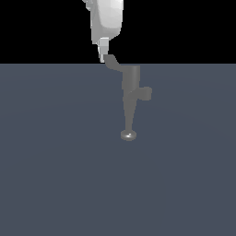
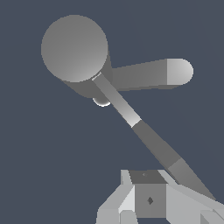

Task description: Turn on the faucet by rotating a designated handle.

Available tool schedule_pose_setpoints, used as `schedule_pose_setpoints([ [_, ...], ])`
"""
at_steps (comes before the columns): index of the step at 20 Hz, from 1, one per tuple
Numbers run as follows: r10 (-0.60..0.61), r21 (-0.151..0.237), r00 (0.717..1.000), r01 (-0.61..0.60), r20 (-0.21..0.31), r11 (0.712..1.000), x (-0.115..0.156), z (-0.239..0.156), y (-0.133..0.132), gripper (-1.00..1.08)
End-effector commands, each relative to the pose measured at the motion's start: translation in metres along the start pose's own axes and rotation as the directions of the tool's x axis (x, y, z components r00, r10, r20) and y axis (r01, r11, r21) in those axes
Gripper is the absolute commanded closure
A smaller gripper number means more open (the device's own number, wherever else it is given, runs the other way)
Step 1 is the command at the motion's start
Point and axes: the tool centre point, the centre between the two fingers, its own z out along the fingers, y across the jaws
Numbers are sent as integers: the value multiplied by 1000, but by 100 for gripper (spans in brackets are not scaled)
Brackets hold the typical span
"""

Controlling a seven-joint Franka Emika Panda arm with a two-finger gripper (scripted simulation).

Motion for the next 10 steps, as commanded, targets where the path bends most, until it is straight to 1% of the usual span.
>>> schedule_pose_setpoints([
  [1, 15, -3, 1000, -15, 0, 1000, 16, 1, 12, 108],
  [10, 16, -7, 1000, -16, 0, 1000, 48, 1, 45, 108],
])
